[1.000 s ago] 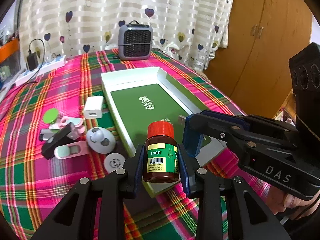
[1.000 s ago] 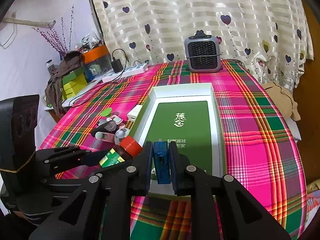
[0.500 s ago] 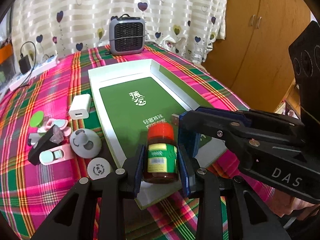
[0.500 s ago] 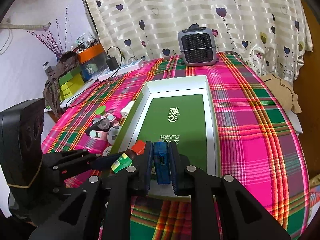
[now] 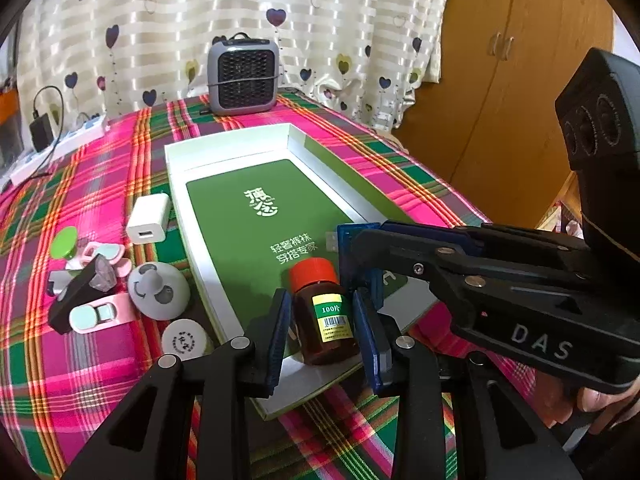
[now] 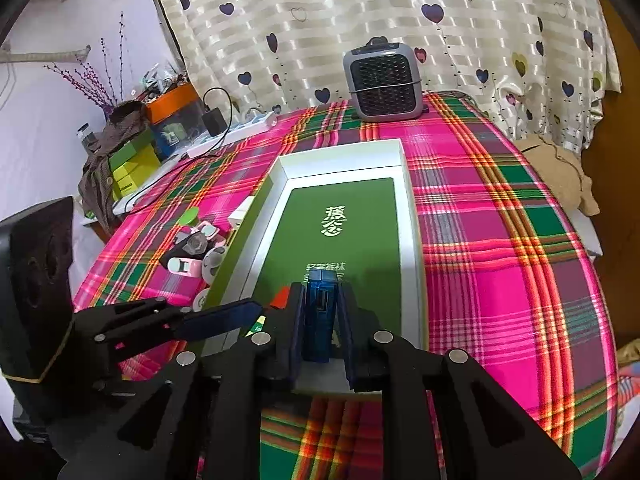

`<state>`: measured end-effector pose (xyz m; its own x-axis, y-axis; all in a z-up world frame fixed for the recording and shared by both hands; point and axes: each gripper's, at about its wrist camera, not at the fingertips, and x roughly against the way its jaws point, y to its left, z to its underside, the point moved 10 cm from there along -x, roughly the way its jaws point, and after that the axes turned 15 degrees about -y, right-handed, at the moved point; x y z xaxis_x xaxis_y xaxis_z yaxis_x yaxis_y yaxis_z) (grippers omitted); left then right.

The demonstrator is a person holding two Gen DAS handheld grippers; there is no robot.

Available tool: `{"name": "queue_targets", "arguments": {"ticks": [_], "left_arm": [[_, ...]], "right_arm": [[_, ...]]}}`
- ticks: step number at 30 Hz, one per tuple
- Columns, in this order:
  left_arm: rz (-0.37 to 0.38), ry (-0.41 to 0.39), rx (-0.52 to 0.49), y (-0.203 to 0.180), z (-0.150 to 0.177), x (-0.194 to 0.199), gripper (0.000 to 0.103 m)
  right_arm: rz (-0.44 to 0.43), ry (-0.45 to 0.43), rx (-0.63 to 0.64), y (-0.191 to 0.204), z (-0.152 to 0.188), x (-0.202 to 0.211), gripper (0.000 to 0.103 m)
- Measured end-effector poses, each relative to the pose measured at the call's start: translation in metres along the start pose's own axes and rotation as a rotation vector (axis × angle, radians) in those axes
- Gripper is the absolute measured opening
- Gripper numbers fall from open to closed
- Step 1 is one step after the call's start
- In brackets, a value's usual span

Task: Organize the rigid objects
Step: 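Lower the jar into the green box with the left gripper while the right gripper drops the blue item there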

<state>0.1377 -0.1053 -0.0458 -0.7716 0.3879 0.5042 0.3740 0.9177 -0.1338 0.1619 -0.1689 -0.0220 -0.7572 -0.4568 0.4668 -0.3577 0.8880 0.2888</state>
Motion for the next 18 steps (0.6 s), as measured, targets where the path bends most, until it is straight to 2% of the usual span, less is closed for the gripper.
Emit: {"name": "queue_targets", "arguments": {"ticks": [10,18], "left_arm": [[-0.005,-0.028,0.011,0.002,-0.004,0.014,0.032],[-0.028,-0.046,0.034,0.011,-0.004,0.025,0.032]], "right_arm": [[0.042,-0.022,0.022,-0.006,-0.006,0.007,0.019],[0.039,-0.048,0.061,0.007,-0.011,0.017,0.020]]}}
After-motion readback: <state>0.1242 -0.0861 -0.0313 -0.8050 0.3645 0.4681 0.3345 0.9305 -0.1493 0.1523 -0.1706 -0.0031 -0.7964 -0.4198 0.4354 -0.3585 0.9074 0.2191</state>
